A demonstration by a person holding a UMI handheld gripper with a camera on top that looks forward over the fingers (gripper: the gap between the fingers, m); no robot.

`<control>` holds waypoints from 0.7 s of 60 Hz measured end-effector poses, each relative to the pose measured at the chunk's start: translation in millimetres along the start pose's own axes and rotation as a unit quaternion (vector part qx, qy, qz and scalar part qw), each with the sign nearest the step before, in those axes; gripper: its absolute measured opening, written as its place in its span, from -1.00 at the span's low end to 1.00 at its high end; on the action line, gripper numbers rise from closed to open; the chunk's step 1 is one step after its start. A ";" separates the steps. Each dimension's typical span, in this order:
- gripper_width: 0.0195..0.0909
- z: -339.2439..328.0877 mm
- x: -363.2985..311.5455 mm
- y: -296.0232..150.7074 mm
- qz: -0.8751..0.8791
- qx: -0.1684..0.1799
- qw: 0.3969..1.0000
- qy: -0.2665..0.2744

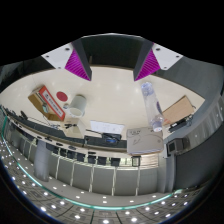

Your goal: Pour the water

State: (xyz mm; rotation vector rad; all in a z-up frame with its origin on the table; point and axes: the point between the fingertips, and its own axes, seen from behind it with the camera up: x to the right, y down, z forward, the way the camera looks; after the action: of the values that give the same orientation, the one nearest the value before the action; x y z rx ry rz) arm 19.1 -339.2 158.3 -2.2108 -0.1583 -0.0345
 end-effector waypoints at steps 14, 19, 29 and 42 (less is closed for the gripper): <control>0.86 62.9 -110.0 -12.4 0.003 0.052 0.998 -0.034; 0.87 91.3 -134.9 -21.4 0.003 0.076 0.996 -0.037; 0.84 145.4 -161.1 -43.1 0.013 0.099 0.995 -0.025; -0.10 180.4 -165.1 -54.2 0.011 0.117 0.993 0.000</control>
State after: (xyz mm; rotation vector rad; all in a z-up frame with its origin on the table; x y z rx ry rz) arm -157.3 -179.7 79.3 -1.9789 -0.1313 -0.0036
